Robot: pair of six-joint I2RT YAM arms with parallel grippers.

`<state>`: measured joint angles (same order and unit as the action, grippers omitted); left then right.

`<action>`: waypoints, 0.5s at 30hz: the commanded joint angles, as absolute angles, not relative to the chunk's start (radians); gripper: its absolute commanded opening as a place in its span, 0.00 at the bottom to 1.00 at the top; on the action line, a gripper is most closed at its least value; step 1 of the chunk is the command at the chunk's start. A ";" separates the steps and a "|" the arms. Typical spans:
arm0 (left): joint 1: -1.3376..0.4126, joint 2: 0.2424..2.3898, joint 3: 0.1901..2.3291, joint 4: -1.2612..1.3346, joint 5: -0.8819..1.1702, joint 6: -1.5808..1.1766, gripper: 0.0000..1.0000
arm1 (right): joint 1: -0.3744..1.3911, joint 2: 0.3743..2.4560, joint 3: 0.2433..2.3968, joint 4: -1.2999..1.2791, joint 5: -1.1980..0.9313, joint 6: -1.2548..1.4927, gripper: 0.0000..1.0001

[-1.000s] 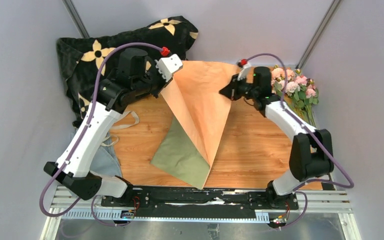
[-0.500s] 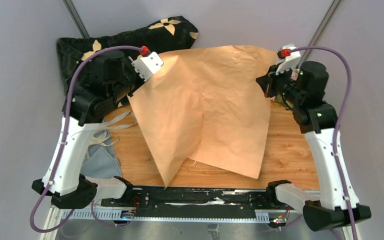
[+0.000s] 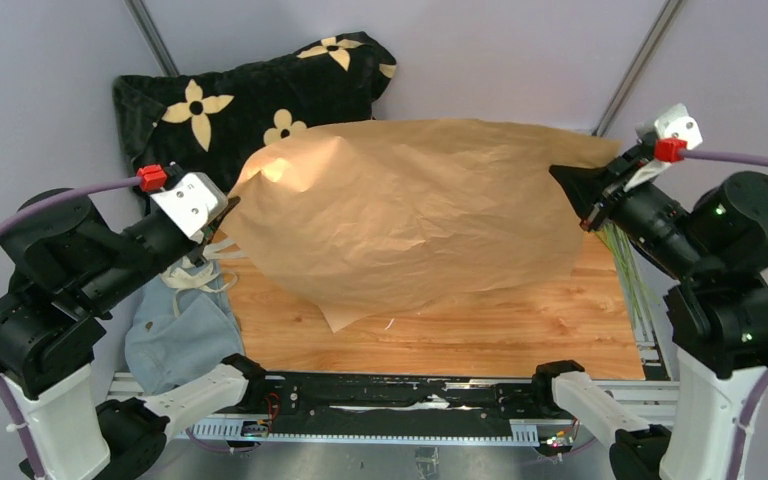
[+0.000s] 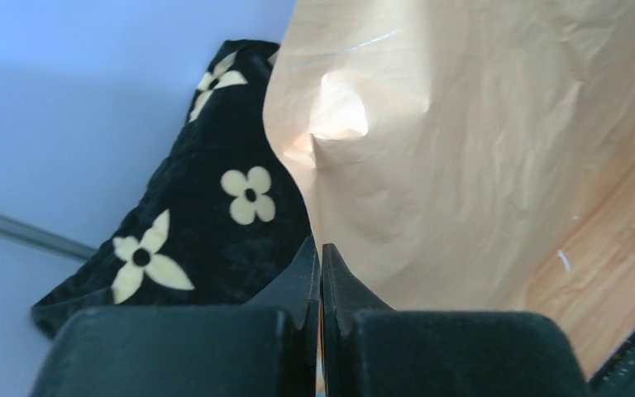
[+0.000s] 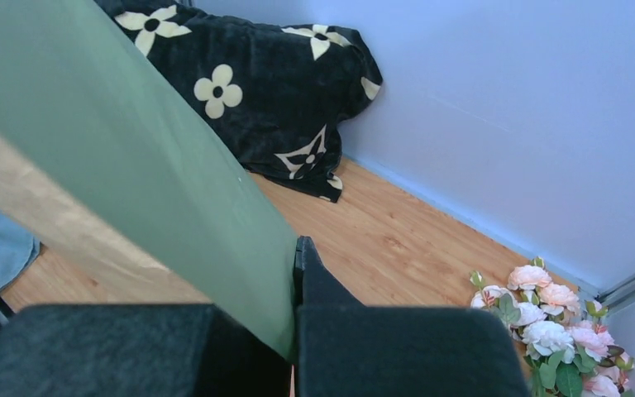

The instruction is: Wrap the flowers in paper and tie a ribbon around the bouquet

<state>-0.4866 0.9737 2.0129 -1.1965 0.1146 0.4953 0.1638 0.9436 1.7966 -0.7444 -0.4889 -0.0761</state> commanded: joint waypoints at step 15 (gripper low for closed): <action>-0.439 1.160 2.122 -1.241 0.310 0.323 0.00 | 0.173 1.148 2.039 -0.880 -0.350 -0.072 0.00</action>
